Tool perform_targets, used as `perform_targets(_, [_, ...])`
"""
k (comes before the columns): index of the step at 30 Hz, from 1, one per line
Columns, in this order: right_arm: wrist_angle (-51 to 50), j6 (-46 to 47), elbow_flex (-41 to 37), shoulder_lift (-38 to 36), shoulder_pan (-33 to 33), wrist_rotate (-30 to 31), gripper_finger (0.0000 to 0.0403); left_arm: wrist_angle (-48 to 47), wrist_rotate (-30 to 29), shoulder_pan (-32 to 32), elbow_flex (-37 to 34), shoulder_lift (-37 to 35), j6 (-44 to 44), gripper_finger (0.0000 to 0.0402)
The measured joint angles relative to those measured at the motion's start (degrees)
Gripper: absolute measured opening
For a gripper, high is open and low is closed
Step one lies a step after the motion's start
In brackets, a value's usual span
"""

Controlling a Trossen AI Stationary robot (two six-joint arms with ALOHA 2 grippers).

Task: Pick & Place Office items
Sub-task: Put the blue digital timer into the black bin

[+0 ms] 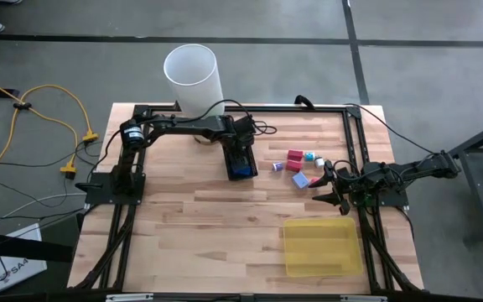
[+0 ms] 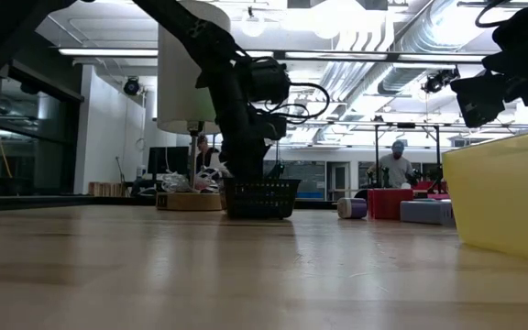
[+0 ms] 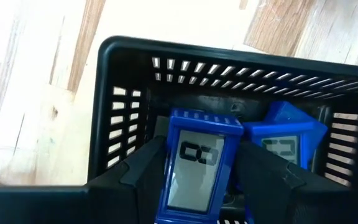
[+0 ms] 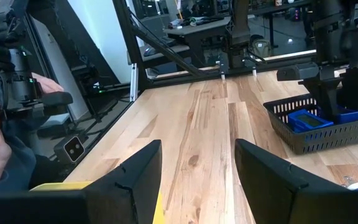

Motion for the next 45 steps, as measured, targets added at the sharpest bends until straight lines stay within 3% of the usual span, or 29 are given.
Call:
perform_targets(24, [-0.04, -0.01, 0.0, 0.0, 0.0, -0.02, 0.019, 0.38, 1.44, 0.24, 0.0, -0.07, 0.47, 0.018])
perform_targets(32, [-0.04, 0.0, 0.0, 0.0, 0.0, 0.0, 0.019, 0.73, -1.07, 0.26, 0.0, -0.09, -1.4, 0.018])
perform_targets(45, [-0.04, 0.0, 0.0, 0.0, 0.0, -0.02, 0.019, 1.96, 2.58, -0.02, 0.0, -0.09, -0.53, 0.018])
